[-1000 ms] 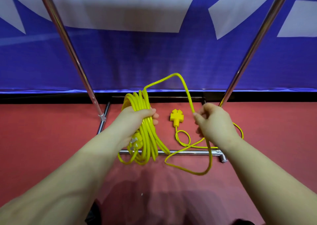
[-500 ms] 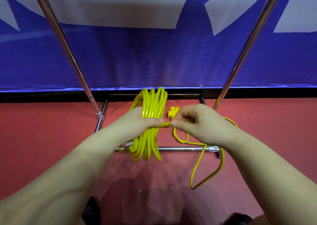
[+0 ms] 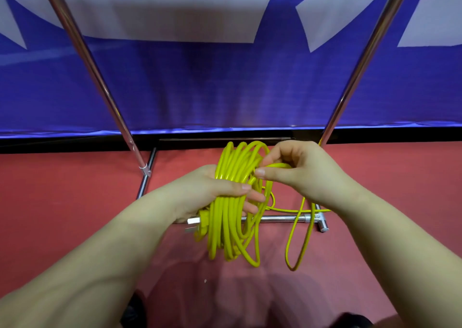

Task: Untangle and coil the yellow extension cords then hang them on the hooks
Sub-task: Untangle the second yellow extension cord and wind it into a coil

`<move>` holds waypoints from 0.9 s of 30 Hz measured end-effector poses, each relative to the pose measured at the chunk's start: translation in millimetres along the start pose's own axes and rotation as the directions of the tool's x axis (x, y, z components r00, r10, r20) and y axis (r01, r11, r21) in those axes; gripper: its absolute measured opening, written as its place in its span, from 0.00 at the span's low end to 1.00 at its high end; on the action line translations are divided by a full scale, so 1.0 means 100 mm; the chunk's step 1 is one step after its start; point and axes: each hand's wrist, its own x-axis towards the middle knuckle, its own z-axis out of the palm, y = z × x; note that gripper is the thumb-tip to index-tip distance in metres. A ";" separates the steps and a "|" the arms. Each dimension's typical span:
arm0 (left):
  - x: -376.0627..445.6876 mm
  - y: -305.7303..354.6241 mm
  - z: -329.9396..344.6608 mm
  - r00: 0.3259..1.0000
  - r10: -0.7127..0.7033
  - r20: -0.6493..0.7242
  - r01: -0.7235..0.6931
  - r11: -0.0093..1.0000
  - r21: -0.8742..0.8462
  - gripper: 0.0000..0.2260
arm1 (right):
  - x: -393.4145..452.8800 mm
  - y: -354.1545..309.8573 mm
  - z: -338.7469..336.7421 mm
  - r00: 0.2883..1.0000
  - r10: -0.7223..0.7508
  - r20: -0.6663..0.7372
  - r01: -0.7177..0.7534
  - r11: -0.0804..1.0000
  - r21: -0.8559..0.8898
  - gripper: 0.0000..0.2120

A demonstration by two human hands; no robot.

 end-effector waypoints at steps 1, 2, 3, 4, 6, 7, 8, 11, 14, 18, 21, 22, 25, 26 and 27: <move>0.02 -0.01 0.01 1.000 0.010 -0.006 -0.011 0.999 -0.033 0.13 | 0.00 0.01 0.02 0.999 -0.015 0.032 0.015 1.000 -0.008 0.05; 0.01 0.01 0.03 0.999 0.034 0.022 -0.032 0.997 -0.072 0.11 | 0.00 0.02 0.04 0.999 -0.024 0.040 0.024 0.999 -0.021 0.03; 0.01 0.00 0.03 0.999 0.046 0.026 -0.043 0.995 -0.094 0.08 | 0.01 0.04 0.05 0.999 -0.026 0.036 0.027 0.999 -0.026 0.03; -0.01 0.02 0.06 0.998 0.062 0.032 -0.058 0.992 -0.111 0.06 | 0.02 0.05 0.06 0.999 -0.024 0.023 0.024 1.000 -0.012 0.04; -0.01 0.00 0.07 0.995 0.102 0.001 -0.101 0.984 -0.148 0.04 | 0.03 0.06 0.08 1.000 -0.001 -0.014 0.002 0.998 0.060 0.08; -0.01 0.01 0.06 0.993 0.115 -0.017 -0.116 0.980 -0.160 0.04 | 0.03 0.07 0.09 1.000 0.012 -0.025 -0.009 0.994 0.108 0.09; -0.01 0.01 0.04 0.992 0.121 -0.026 -0.124 0.979 -0.164 0.04 | 0.04 0.08 0.10 0.999 0.022 -0.029 -0.017 0.989 0.144 0.10; -0.01 0.03 -0.02 0.990 0.132 -0.040 -0.137 0.973 -0.184 0.03 | 0.06 0.16 0.10 0.996 0.090 0.004 -0.090 0.996 0.025 0.14; -0.02 0.08 -0.08 0.986 0.136 -0.097 -0.155 0.961 -0.229 0.04 | 0.06 0.22 0.04 0.985 0.174 0.008 -0.169 0.967 -0.188 0.14; -0.04 0.15 -0.10 0.976 0.130 -0.172 -0.165 0.964 -0.209 0.06 | 0.07 0.17 -0.01 0.978 0.016 -0.210 -0.017 1.000 -0.003 0.03; -0.06 0.16 -0.09 0.974 0.111 -0.200 -0.157 0.960 -0.234 0.05 | 0.06 0.11 -0.06 0.966 -0.030 -0.256 0.065 0.989 0.130 0.05; -0.05 0.15 -0.09 0.974 0.103 -0.204 -0.152 0.959 -0.241 0.05 | 0.06 0.10 -0.07 0.969 -0.043 -0.243 0.073 0.990 0.118 0.06; -0.07 0.13 -0.06 0.983 0.083 -0.164 -0.122 0.961 -0.248 0.07 | 0.06 0.09 -0.04 0.986 -0.085 -0.142 0.085 0.996 -0.005 0.05; -0.07 0.12 -0.05 0.986 0.082 -0.144 -0.116 0.963 -0.244 0.07 | 0.06 0.09 -0.02 0.990 -0.093 -0.109 0.089 0.995 -0.041 0.03; -0.08 0.12 -0.04 0.988 0.077 -0.131 -0.107 0.965 -0.240 0.08 | 0.05 0.08 -0.02 0.992 -0.093 -0.083 0.088 0.994 -0.058 0.02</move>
